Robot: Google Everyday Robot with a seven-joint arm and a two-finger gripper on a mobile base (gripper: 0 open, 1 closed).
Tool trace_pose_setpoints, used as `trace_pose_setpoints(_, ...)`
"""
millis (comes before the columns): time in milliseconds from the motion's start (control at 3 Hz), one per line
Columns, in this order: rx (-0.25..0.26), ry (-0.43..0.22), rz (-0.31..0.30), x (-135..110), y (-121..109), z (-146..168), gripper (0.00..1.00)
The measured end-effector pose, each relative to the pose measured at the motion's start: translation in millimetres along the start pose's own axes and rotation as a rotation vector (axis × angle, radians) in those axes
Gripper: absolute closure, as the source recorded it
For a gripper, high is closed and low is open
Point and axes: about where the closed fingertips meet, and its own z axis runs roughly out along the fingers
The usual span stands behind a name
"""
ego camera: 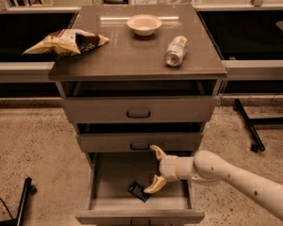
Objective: Pick rxbar blueberry from bottom drawer and place on counter
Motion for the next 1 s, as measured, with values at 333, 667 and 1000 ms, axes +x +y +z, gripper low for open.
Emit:
trace_pose_setpoints(333, -0.006, 0.060, 0.037, 47, 8, 17, 0.00)
trace_pose_setpoints(667, -0.015, 0.092, 0.059, 82, 13, 33, 0.16)
trace_pose_setpoints(1000, -0.027, 0.096, 0.073, 110, 15, 50, 0.14)
